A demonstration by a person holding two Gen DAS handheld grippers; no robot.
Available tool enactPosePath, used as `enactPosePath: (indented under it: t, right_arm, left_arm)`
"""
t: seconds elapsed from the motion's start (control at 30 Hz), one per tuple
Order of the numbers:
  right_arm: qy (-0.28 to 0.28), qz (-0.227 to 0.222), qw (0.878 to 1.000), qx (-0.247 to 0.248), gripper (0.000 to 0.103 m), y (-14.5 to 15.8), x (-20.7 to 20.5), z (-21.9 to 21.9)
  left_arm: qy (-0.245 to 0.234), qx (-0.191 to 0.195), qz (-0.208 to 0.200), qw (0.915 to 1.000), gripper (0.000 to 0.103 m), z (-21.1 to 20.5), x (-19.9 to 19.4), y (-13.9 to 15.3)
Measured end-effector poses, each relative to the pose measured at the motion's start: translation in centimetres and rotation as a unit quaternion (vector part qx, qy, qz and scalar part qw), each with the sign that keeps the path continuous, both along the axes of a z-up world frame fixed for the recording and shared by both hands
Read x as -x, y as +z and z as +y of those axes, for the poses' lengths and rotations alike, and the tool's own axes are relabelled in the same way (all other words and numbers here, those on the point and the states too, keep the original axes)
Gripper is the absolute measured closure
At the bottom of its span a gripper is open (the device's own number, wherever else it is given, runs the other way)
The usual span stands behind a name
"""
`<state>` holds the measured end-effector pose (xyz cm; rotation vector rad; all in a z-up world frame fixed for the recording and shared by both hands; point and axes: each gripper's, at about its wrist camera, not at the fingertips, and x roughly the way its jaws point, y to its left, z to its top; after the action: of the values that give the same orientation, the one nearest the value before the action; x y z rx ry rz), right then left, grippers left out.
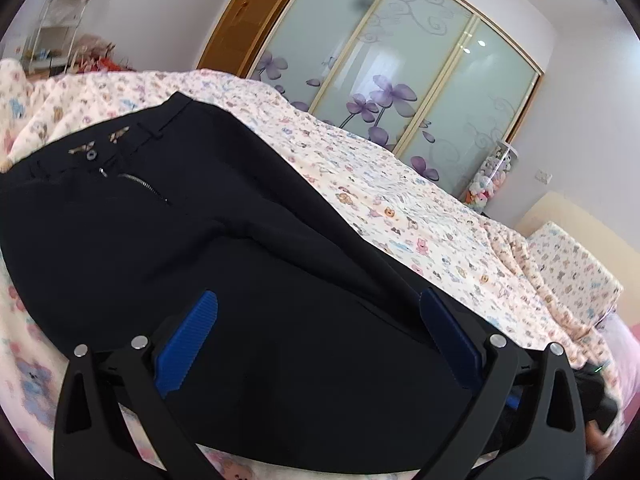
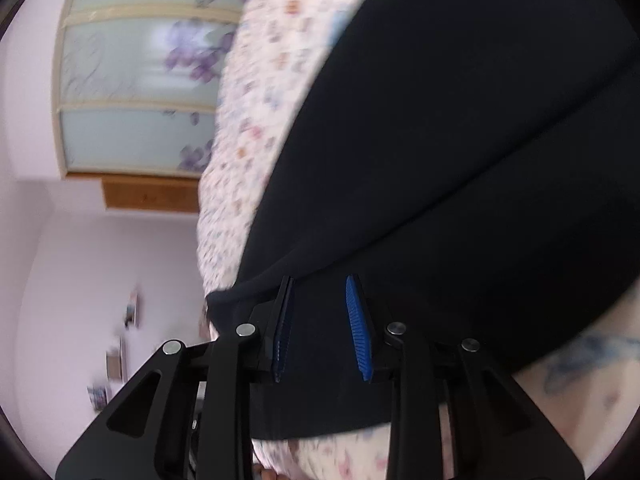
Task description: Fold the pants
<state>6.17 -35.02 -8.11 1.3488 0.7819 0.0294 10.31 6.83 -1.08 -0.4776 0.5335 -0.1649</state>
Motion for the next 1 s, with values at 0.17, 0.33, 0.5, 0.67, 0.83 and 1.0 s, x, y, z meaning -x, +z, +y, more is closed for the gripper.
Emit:
enactPosePath:
  t: [0.17,0.33,0.5,0.67,0.83,1.0]
  right_arm:
    - [-0.052,-0.005,0.999,-0.008,0.074,-1.2,1.4,-2.0]
    - [-0.083,-0.001,0.997,0.003,0.088,-1.3,0.6,-2.7]
    - [-0.070,-0.039,0.996,0.031,0.099,-0.2,2.4,-2.5]
    - [-0.025,-0.029,0.996,0.081,0.099,-0.5,4.9,-2.0]
    - [-0.002,-0.029,0.993,0.116,0.099,-1.0,4.3,-2.0]
    - [0.006,-0.032,0.994,0.107,0.099,-1.2,3.9,-2.3]
  left_arm:
    - [0.001,0.016,-0.001,0.9999,0.002,0.6,0.0,-0.1]
    - [-0.005,0.006,0.000,1.0000,0.002,0.1,-0.1,-0.2]
    - [-0.012,0.007,0.007,0.9999,0.002,0.0,-0.4,-0.5]
    - [-0.017,0.021,0.013,0.9996,0.002,0.6,-0.3,-0.8]
    - [-0.014,0.004,0.029,0.9995,0.002,2.2,-2.8,0.9]
    - [-0.010,-0.017,0.085,0.9962,0.002,4.2,-12.2,4.1]
